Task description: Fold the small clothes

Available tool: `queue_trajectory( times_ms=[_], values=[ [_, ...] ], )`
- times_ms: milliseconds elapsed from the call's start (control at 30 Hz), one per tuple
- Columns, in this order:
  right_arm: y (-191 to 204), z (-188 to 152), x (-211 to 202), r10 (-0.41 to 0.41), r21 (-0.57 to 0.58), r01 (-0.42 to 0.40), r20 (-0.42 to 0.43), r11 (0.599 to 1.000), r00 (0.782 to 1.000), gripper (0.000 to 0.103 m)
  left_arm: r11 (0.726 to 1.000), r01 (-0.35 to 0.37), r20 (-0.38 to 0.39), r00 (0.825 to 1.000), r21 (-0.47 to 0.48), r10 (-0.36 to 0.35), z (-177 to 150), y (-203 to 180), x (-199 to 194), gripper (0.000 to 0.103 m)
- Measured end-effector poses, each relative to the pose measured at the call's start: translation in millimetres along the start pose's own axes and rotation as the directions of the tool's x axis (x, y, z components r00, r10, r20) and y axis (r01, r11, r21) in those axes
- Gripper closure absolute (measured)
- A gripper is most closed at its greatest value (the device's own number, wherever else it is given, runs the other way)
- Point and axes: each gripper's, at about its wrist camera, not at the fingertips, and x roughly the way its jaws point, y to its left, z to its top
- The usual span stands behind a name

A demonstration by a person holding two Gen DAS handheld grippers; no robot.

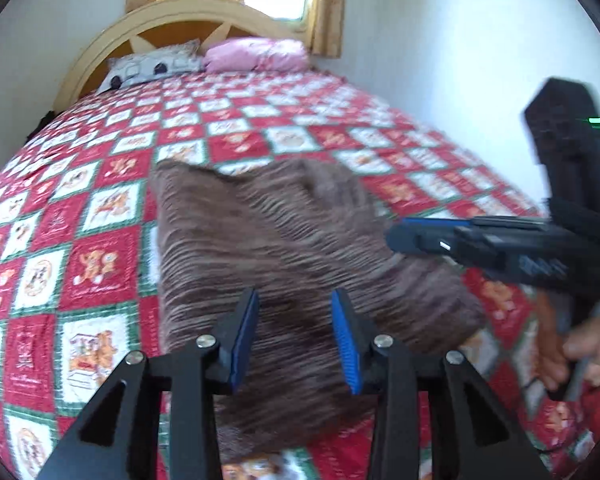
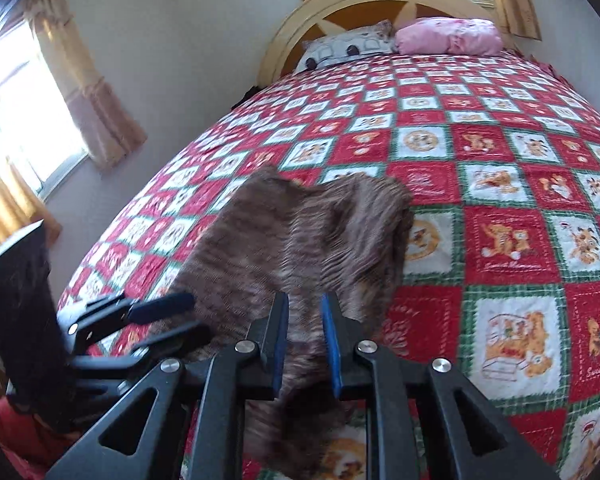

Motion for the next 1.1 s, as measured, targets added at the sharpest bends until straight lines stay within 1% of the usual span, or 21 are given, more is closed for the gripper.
queue_trajectory(
  times_ms=[100, 167, 267, 300, 367, 500, 533, 600, 633, 667, 700, 733, 800, 867, 933, 967, 1000, 1067, 1100],
  values=[
    [7, -11, 8, -0.014, -0.019, 0.013, -0.042, 1.0, 0.999, 0.085, 0.998, -0.046, -0.009, 0.999, 0.032, 0.046, -6, -3, 2, 0.063],
    [5, -21, 8, -0.011, 0.003, 0.011, -0.053, 1.0, 0.999, 0.085, 0.996, -0.073, -0.006, 0.997, 0.06, 0.074, -10, -3, 1, 0.063],
    [-2, -35, 4, 0.025, 0.062, -0.022, -0.053, 0.998, 0.998, 0.085, 0.98, -0.167, 0.0, 0.986, 0.108, 0.168, -15, -7, 6, 0.063],
    [-2, -38, 3, 0.032, 0.074, -0.028, -0.052, 0.997, 0.998, 0.085, 0.976, -0.189, 0.0, 0.982, 0.108, 0.19, -16, -5, 8, 0.063],
    [-2, -44, 0, 0.046, 0.099, -0.041, -0.044, 0.994, 0.998, 0.085, 0.972, -0.211, -0.003, 0.977, 0.1, 0.213, -16, -3, 9, 0.063],
    [-7, -61, 8, 0.088, 0.203, -0.079, -0.037, 0.976, 0.995, 0.086, 0.964, -0.248, -0.006, 0.968, 0.101, 0.249, -17, 1, 11, 0.063],
    [-7, -64, 8, 0.091, 0.21, -0.083, -0.03, 0.974, 0.995, 0.086, 0.964, -0.249, -0.009, 0.968, 0.097, 0.251, -19, 2, 11, 0.064],
    [-6, -68, 8, 0.11, 0.232, -0.102, -0.024, 0.967, 0.994, 0.086, 0.965, -0.248, -0.023, 0.968, 0.089, 0.25, -22, 10, 13, 0.066],
    [-6, -70, 7, 0.118, 0.237, -0.109, -0.025, 0.965, 0.993, 0.086, 0.966, -0.245, -0.031, 0.968, 0.079, 0.248, -26, 15, 14, 0.071],
    [-5, -71, 7, 0.126, 0.242, -0.116, -0.029, 0.963, 0.992, 0.086, 0.968, -0.24, -0.035, 0.969, 0.069, 0.243, -29, 20, 14, 0.073],
    [-4, -72, 6, 0.135, 0.243, -0.123, -0.035, 0.962, 0.99, 0.086, 0.972, -0.228, -0.031, 0.973, 0.061, 0.23, -33, 26, 13, 0.073],
    [-4, -71, 5, 0.136, 0.24, -0.123, -0.039, 0.963, 0.99, 0.086, 0.973, -0.22, -0.019, 0.975, 0.061, 0.222, -37, 28, 10, 0.073],
    [1, -67, 5, 0.128, 0.219, -0.114, -0.055, 0.969, 0.99, 0.086, 0.97, -0.234, -0.01, 0.972, 0.067, 0.235, -43, 30, 5, 0.073],
    [5, -58, 4, 0.121, 0.193, -0.105, -0.072, 0.976, 0.99, 0.086, 0.973, -0.228, -0.009, 0.974, 0.045, 0.228, -44, 33, 2, 0.073],
    [12, -43, -5, 0.113, 0.14, -0.106, -0.044, 0.985, 0.993, 0.086, 0.982, -0.189, -0.011, 0.982, -0.015, 0.189, -41, 38, -5, 0.073],
    [18, -30, -11, 0.109, 0.1, -0.107, -0.011, 0.989, 0.994, 0.086, 0.985, -0.169, -0.007, 0.986, -0.044, 0.169, -37, 39, -10, 0.073],
    [22, -17, -13, 0.107, 0.076, -0.107, 0.008, 0.991, 0.994, 0.086, 0.986, -0.157, 0.003, 0.988, -0.053, 0.157, -34, 40, -13, 0.072],
    [27, 7, -9, 0.096, 0.046, -0.096, 0.02, 0.994, 0.995, 0.086, 0.987, -0.156, 0.04, 0.987, -0.047, 0.158, -23, 37, -17, 0.058],
    [31, 19, -3, 0.084, 0.027, -0.085, 0.022, 0.996, 0.996, 0.086, 0.986, -0.162, 0.062, 0.984, -0.045, 0.165, -15, 35, -16, 0.055]
  ],
)
